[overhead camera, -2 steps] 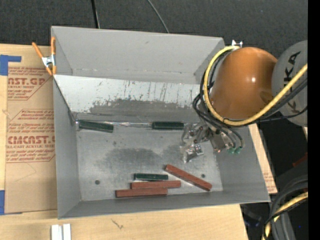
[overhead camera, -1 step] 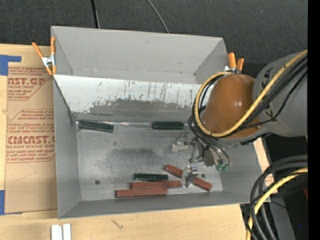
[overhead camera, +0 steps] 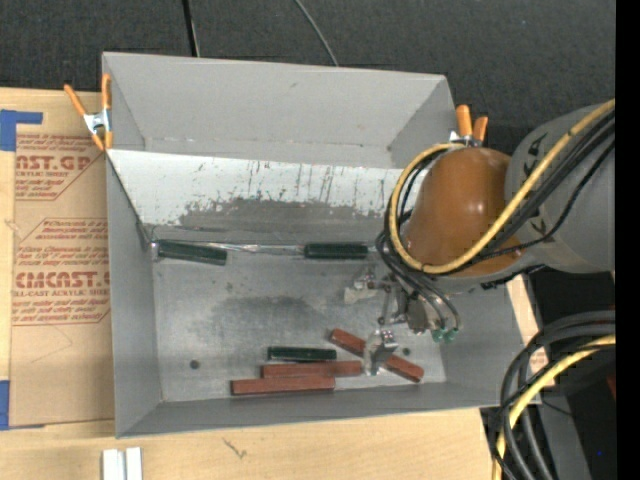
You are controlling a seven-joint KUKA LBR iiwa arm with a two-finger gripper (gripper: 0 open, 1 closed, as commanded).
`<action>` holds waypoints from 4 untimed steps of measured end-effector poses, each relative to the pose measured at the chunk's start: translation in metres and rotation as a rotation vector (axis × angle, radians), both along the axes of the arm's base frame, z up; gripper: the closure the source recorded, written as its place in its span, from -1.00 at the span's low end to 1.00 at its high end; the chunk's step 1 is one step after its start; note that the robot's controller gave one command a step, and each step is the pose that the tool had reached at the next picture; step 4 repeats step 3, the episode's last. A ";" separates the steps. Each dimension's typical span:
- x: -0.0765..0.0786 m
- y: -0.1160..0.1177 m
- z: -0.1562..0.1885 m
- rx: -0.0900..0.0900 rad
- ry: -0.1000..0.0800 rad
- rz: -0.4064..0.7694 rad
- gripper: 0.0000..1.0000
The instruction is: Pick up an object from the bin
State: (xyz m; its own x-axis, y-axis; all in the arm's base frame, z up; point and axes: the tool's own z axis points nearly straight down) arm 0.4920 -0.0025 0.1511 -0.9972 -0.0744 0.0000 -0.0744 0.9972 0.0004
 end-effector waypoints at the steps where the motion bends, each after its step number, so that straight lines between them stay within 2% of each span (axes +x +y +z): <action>1: 0.004 -0.011 -0.076 0.000 -0.017 0.056 1.00; 2: 0.004 -0.011 -0.076 0.000 -0.017 0.056 1.00; 3: 0.014 -0.035 0.066 -0.001 0.000 0.077 1.00; 4: 0.014 -0.035 0.066 -0.001 0.000 0.077 1.00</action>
Offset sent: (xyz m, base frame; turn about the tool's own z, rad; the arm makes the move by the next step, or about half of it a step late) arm 0.0000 0.0000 0.0000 0.0000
